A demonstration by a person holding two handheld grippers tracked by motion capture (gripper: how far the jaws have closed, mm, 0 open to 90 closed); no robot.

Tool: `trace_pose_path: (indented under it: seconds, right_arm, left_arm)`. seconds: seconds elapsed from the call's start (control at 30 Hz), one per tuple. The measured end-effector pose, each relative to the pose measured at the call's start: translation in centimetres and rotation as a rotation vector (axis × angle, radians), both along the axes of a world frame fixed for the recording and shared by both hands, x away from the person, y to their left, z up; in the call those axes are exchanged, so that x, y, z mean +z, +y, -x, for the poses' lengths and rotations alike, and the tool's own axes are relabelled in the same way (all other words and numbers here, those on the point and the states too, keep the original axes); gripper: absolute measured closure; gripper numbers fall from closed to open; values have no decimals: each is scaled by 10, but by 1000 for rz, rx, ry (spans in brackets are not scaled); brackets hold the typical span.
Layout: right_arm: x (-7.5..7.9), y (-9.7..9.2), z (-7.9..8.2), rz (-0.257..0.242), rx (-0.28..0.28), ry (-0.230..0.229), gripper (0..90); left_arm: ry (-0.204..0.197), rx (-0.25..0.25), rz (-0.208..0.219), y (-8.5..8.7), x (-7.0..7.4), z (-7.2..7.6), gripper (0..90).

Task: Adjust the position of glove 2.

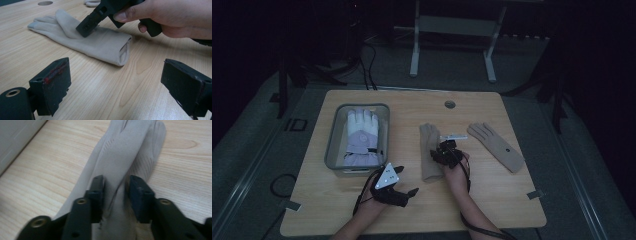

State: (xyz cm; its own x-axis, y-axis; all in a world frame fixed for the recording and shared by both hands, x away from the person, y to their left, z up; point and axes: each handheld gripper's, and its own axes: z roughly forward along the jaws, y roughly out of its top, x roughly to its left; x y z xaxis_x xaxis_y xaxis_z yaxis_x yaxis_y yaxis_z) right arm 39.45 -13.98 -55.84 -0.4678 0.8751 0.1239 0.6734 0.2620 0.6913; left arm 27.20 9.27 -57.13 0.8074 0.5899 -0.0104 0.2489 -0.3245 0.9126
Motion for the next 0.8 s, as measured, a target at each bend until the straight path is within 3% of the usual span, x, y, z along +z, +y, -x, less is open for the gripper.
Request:
trace_pose_path:
  seconds: [0.13, 0.23, 0.37, 0.47, 0.57, 0.8]
  right_arm:
    - [4, -2, 3, 3, 33, -6, 562]
    - [15, -9, 4, 6, 70, -34, 456]
    - [36, -29, 0, 23, 129, -72, 460]
    - [45, -54, -7, 28, 140, -88, 479]
    - [50, -86, -15, 20, 134, -44, 501]
    - [58, -155, -29, 87, 98, -77, 496]
  left_arm:
    - [1, -2, 2, 0, 0, 0, 93]
    - [2, -6, 5, 1, 0, 1, 93]
    - [5, -9, 2, 0, -1, 0, 93]
    - [7, -11, 4, 0, -1, 0, 94]
    - [8, -13, 5, -1, -2, 0, 93]
    - [19, -26, 16, -5, -3, 0, 93]
